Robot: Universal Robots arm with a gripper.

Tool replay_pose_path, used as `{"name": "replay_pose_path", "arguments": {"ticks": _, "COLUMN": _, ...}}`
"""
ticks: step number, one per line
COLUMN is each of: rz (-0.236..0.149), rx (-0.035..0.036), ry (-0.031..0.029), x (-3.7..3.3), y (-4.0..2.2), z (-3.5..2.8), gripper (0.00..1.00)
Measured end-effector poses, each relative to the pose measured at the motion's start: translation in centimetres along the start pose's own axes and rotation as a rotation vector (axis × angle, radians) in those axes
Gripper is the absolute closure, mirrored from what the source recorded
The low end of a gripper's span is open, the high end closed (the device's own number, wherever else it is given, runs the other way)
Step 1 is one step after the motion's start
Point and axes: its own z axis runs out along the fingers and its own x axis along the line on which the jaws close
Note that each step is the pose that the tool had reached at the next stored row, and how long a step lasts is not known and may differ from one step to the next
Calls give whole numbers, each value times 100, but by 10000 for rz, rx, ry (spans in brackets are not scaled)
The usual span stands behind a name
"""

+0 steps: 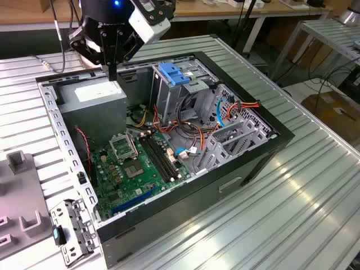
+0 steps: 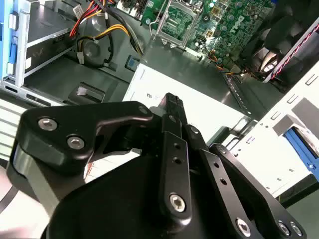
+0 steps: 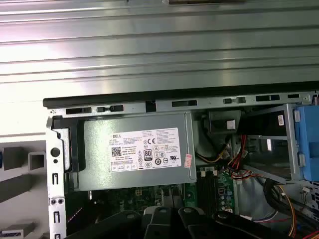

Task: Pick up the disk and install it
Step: 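Reach for the disk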

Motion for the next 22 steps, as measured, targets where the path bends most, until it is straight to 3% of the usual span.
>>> {"name": "replay_pose_path", "arguments": {"ticks": 10, "rz": 1, "rx": -6, "ry": 17, "x": 52, "y": -4, "z": 11, "gripper": 89}}
{"name": "replay_pose_path", "arguments": {"ticks": 22, "rz": 2, "rx": -23, "ry": 33, "x": 255, "y": -20, "z": 12, "gripper": 89}}
